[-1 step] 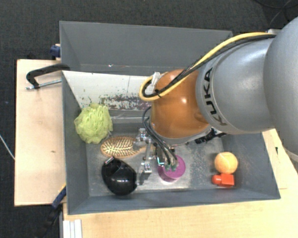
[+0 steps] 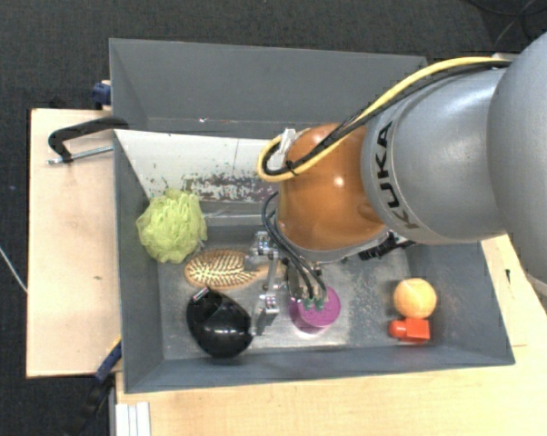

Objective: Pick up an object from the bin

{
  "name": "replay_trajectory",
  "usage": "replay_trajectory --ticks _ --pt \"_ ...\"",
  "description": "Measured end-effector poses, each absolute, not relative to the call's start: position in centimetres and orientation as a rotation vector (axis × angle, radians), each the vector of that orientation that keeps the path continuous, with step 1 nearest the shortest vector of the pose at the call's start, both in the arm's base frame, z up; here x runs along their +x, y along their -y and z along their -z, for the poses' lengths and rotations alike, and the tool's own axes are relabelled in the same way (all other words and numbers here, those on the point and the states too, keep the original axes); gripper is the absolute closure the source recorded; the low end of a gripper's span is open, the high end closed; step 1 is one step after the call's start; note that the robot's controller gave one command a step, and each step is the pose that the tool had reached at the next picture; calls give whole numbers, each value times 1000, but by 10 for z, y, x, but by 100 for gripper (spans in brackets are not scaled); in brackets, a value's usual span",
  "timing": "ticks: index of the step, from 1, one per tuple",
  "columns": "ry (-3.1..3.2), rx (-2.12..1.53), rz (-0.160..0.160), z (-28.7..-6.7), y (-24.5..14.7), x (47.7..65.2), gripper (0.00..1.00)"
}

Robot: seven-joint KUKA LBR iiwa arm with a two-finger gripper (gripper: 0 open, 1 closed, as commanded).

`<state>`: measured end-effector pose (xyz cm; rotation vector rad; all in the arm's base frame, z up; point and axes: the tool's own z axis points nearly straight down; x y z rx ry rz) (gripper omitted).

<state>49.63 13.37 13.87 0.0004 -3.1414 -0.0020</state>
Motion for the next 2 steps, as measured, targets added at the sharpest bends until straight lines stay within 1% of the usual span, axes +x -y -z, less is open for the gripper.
replay_trajectory --ticks 1,2 --pt "3150 137 4 -81 -93 567 0" --pt "3138 185 2 -134 -103 573 0"
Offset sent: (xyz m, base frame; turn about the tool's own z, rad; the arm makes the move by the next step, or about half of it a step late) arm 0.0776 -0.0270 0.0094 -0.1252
